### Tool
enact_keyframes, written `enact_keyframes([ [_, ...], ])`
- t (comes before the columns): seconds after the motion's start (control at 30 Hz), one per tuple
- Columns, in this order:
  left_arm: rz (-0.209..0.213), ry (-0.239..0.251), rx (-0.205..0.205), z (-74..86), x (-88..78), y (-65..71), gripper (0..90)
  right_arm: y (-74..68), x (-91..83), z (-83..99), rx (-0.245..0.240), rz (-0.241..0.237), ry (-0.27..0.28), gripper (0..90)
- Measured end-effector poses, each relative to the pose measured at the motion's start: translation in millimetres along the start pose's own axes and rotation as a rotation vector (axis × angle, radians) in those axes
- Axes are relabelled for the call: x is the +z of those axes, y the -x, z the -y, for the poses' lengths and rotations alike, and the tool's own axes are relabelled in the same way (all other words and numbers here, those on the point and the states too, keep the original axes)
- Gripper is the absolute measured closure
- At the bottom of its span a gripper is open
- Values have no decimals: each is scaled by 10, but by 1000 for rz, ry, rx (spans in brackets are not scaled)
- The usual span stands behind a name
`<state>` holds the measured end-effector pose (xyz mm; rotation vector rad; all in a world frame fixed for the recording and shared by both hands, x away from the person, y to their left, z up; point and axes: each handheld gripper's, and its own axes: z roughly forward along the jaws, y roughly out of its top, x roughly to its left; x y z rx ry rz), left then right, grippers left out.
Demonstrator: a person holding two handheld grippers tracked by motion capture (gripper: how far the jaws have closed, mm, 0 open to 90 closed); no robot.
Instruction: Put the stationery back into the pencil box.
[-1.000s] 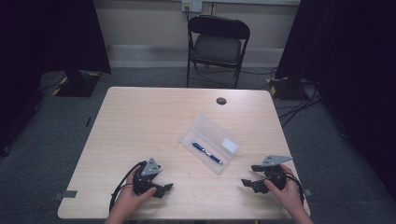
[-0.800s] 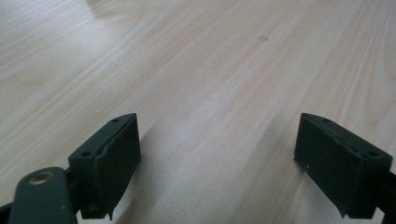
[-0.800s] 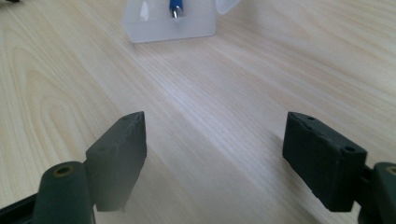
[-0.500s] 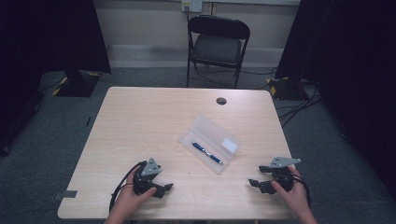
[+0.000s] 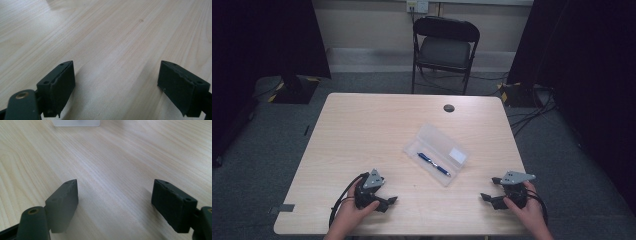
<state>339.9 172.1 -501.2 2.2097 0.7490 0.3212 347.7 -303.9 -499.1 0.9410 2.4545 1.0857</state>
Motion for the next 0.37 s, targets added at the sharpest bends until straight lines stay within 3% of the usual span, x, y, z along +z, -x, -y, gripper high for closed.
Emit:
enact_keyframes([
  [0.37, 2, -1, -1, -1, 1, -3, 139, 10, 10, -6, 9, 2, 1, 189],
])
